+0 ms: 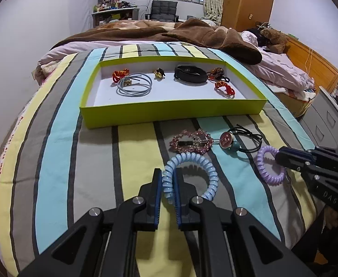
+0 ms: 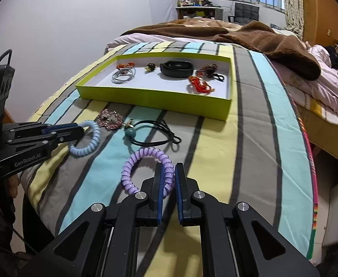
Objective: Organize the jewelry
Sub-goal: 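Carry both coil bracelets into the green box, then open both grippers to release the coils in the box, then withdraw both grippers and lower the right onto the black cord, then close the right gripper on the black cord with teal bead, then grasp the pink beaded bracelet with the left gripper while the right holds the cord, then carry the pink bracelet and black cord into the green box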
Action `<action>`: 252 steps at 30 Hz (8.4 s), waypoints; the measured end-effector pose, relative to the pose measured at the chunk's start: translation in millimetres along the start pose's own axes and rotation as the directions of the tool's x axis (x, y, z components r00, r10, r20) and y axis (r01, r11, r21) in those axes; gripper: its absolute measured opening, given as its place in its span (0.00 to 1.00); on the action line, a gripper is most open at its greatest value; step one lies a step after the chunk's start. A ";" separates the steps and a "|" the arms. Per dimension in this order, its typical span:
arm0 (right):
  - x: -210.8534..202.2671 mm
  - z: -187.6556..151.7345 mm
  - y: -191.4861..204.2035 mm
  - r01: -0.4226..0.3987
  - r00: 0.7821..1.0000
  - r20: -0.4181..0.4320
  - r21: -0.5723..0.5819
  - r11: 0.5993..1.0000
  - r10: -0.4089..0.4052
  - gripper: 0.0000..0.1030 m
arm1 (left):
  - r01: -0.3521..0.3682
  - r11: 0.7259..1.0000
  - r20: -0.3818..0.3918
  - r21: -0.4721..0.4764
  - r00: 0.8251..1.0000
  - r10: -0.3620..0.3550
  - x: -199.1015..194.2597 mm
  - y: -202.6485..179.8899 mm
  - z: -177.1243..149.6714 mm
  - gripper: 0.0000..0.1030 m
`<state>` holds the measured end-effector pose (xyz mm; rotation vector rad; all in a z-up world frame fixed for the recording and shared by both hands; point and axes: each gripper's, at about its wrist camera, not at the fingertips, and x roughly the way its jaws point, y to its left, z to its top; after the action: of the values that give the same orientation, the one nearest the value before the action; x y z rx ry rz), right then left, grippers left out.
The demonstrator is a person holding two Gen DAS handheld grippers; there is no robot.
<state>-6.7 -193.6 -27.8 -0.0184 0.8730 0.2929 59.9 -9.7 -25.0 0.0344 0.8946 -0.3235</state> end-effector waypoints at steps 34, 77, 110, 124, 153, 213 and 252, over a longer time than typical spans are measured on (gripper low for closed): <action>-22.0 58.4 -7.6 -0.033 0.991 0.131 0.044 0.998 0.027 0.09 | -0.003 0.998 0.132 -0.065 0.991 0.012 -27.4 37.3 56.6 0.10; 100.0 125.9 -8.1 -0.002 0.999 -0.047 -0.002 1.000 0.001 0.09 | -0.015 0.994 -0.020 -0.106 1.000 0.013 67.3 75.9 100.1 0.11; 49.7 111.9 -3.9 -0.035 0.998 0.056 0.041 0.999 0.032 0.39 | 0.076 0.990 0.109 -0.120 0.992 -0.063 8.1 59.4 84.2 0.40; 12.2 53.3 5.6 -0.136 0.989 0.071 0.059 0.989 0.132 0.39 | 0.101 0.988 0.130 -0.119 0.988 -0.085 -12.2 49.8 52.9 0.41; 39.7 32.4 20.1 -0.029 1.000 -0.002 -0.006 1.000 0.029 0.16 | 0.181 0.983 0.024 0.016 0.983 -0.181 16.9 7.2 41.3 0.45; 13.7 28.7 -5.0 -0.044 0.998 0.047 0.055 0.998 0.041 0.16 | 0.105 0.993 0.026 0.060 0.994 -0.107 20.3 -15.7 34.2 0.10; 11.4 103.6 -3.2 -0.043 0.991 0.127 0.003 0.999 0.042 0.16 | 0.166 0.986 0.175 -0.024 0.971 -0.160 -5.5 19.6 99.6 0.10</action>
<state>78.9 -179.9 30.0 0.0237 0.7485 0.3283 138.1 -5.9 39.8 -0.1021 0.7323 -0.4557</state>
